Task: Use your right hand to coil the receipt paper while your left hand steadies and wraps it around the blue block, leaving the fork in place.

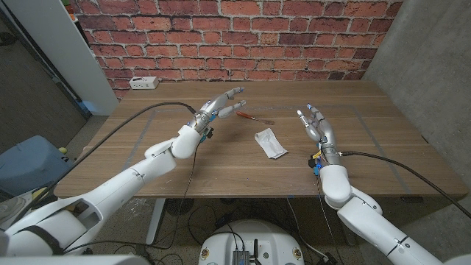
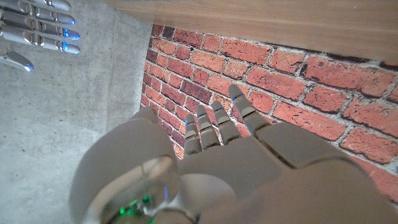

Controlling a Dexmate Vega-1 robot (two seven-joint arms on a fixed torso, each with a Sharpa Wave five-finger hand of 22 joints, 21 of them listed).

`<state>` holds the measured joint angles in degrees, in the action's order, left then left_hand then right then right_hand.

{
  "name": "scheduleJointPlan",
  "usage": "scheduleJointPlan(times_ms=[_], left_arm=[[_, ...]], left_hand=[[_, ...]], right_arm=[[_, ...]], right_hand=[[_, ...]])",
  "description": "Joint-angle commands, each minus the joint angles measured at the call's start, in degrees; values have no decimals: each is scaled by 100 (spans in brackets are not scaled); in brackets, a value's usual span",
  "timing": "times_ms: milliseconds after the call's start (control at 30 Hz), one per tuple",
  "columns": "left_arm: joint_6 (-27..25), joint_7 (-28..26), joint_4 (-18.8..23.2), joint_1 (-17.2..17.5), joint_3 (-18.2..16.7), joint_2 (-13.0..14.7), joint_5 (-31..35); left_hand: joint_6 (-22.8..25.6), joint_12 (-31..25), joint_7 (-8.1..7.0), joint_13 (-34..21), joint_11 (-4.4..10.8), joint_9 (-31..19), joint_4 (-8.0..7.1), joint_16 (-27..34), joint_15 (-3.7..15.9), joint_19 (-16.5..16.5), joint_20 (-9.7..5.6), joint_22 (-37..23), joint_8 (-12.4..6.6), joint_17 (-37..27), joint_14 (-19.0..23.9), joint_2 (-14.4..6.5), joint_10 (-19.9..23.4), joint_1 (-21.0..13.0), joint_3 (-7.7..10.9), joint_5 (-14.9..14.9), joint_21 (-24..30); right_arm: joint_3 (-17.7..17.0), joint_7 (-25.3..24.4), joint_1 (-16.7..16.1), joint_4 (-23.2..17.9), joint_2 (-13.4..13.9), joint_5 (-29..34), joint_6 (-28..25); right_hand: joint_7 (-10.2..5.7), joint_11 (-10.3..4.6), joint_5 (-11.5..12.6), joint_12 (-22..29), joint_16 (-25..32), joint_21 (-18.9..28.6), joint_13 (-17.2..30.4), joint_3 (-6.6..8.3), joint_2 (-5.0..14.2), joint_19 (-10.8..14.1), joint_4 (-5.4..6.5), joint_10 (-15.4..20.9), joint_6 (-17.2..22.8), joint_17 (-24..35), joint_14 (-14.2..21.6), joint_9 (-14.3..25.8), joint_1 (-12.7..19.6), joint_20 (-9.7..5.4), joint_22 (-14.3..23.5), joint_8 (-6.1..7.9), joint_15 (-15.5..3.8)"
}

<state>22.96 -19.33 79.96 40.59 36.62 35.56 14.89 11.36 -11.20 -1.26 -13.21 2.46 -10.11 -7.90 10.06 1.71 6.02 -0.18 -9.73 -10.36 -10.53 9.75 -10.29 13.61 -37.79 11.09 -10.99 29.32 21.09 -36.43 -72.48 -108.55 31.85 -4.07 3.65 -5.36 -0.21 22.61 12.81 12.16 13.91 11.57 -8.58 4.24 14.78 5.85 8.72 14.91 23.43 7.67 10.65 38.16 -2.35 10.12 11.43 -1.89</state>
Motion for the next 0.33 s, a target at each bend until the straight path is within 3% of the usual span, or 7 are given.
scheduleJointPlan(times_ms=[33,67,167,233,333], left_arm=[[1244,825,-661,331,-495,-64,-1734],[1364,901,-757,396,-549,-93,-1937],[1429,952,-815,494,-652,-160,-2117],[1333,874,-749,671,-793,-235,-2376],[1147,799,-546,877,-950,-239,-2567]], left_hand=[[87,28,96,135,-32,8,-118,-30,-21,-424,-171,-18,-15,20,-369,-67,-97,293,84,26,-278],[73,37,101,154,-54,8,-145,-30,-12,-462,-185,-20,-6,20,-432,-90,-138,355,105,20,-309],[-80,88,124,216,-41,11,-220,-41,-19,-631,-235,-26,42,21,-717,-145,-386,592,226,-11,-438],[-232,102,107,242,-29,9,-229,-29,-30,-666,-224,-27,70,24,-828,-150,-535,708,315,-26,-487],[-341,111,75,257,-9,10,-220,-28,-43,-666,-207,-29,78,28,-910,-142,-654,780,385,-34,-513]], right_arm=[[29,-219,73,269,-406,51,508],[34,-272,90,321,-486,43,570],[54,-293,102,341,-528,104,608],[105,-265,140,353,-553,160,696],[136,-209,214,420,-601,187,961]], right_hand=[[-17,-41,-60,-15,-86,-186,-18,17,64,-342,-30,142,82,-185,-11,14,-20,-183,-11,3,-95],[-21,-28,-80,-35,-130,-284,-32,14,78,-564,-34,185,107,-315,-58,11,-42,-68,-18,-4,-116],[-34,-47,-96,-54,-184,-349,-41,13,89,-780,-40,212,122,-436,-193,9,-59,128,-19,-11,-187],[-32,-59,-103,-65,-180,-303,-43,15,98,-695,-45,218,129,-495,-201,9,-63,213,-17,-14,-214],[-38,-70,-109,-71,-169,-239,-45,30,116,-533,-65,242,141,-572,-189,8,-43,211,-14,-16,-220]])
